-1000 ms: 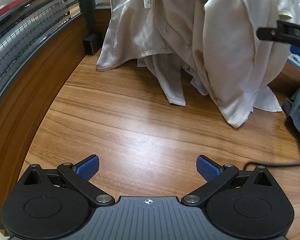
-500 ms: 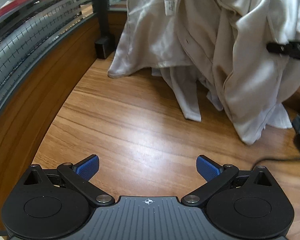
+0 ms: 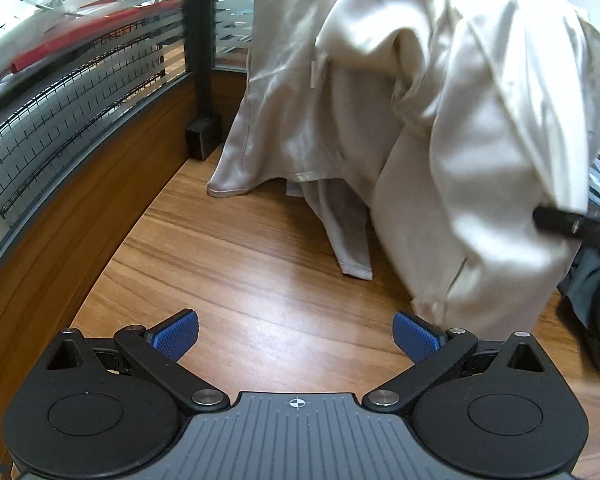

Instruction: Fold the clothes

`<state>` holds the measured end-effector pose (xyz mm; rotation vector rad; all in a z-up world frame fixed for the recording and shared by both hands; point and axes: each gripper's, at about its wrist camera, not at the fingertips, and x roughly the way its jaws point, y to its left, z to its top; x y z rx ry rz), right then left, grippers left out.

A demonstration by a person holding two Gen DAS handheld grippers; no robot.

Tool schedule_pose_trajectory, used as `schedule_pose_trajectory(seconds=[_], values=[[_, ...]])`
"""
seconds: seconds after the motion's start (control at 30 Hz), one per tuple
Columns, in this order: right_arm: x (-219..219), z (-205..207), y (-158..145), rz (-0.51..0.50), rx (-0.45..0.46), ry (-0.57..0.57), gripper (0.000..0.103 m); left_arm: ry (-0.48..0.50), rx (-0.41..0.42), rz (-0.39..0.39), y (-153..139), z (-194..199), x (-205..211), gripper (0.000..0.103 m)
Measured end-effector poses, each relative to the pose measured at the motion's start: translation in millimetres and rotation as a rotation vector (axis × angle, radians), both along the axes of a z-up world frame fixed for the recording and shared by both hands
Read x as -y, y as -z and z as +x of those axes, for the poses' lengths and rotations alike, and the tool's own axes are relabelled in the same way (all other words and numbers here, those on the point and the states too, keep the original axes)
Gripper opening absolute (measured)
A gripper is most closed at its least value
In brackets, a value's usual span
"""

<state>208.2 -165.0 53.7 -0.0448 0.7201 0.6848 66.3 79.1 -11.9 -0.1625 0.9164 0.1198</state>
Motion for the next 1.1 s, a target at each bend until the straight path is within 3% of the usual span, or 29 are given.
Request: schedule_pose_trajectory(seconds=[0.63, 0.83, 0.93, 0.97, 1.03, 1.1], values=[[37.4, -85.0, 82.8, -0.188, -0.207, -0.048, 0.005, 0.002, -0.027, 0.004, 2.5, -25.8, 10.6, 0.103], [31.5, -87.7, 115.5, -0.288, -0.367, -0.139, 0.006, 0.020, -0.032, 0.013, 2.7, -24.1, 17.1, 0.103], [37.8, -93.5, 116.4, -0.287, -0.372, -0.125, 0.018, 0.017, -0.030, 0.014, 2.5, -24.9, 17.6, 0.103], [40.0, -94.7, 112.0, -0.269, -0.356, -0.112, 0.034, 0.013, -0.031, 0.013, 3.2, -25.3, 17.0, 0.103], [43.7, -97.1, 102.8, -0.238, -0.317, -0.088, 0.054, 0.001, -0.039, 0.009, 5.7, -24.0, 14.6, 0.103], [44.3, -98.1, 91.4, -0.220, -0.257, -0.070, 0.064, -0.007, -0.050, 0.004, 8.9, -22.6, 12.2, 0.103]])
